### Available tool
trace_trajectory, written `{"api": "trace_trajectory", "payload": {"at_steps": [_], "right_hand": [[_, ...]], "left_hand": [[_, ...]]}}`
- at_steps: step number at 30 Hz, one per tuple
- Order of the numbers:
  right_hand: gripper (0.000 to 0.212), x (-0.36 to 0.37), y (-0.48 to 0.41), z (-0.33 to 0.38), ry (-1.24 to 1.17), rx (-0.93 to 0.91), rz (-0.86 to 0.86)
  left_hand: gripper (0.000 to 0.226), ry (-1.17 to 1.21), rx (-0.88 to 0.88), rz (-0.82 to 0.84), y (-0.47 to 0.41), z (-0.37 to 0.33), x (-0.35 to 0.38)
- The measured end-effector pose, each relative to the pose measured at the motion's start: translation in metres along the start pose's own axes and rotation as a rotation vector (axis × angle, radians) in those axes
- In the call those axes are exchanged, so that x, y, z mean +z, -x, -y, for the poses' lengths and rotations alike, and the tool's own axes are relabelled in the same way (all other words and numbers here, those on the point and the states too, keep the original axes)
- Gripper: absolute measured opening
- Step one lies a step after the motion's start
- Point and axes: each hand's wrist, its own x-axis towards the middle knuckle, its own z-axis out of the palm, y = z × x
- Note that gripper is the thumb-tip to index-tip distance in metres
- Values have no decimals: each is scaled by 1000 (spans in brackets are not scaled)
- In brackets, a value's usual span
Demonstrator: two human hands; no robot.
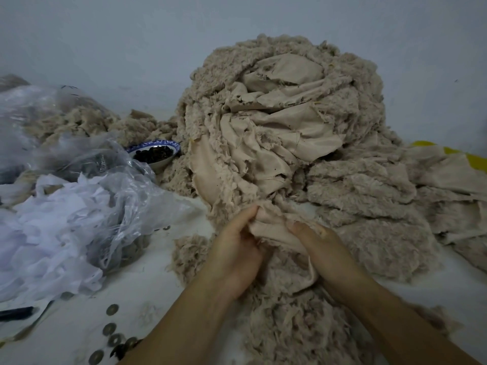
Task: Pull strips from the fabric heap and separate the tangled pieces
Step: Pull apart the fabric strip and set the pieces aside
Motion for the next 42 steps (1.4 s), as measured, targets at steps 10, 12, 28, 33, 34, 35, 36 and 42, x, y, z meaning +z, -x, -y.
{"api": "trace_trajectory", "payload": {"at_steps": [10, 12, 28, 33, 34, 35, 36, 42], "right_hand": [[73, -10, 2, -6, 59, 89, 112], [70, -11, 1, -6, 85, 95, 86], [52, 14, 3, 0, 249, -124, 64], [36, 8, 0, -1, -26, -88, -17], [35, 7, 0, -1, -79, -71, -18], [35, 5, -1, -1, -135, -63, -27], [35, 2, -2, 0, -206, -56, -47], [46, -24, -10, 9, -518, 46, -204]], "left_hand": [[21, 270, 66, -36, -6, -19, -14], [25, 238, 52, -28, -8, -16, -15], [36, -138, 145, -123, -5, 6, -2], [33, -56, 139, -97, -5, 5, -1], [32, -27, 131, -89, -7, 4, -3], [27, 13, 137, -82, -8, 1, -4], [25, 66, 159, -91, -10, -4, -7], [22, 197, 184, -67, -9, -16, -18]]}}
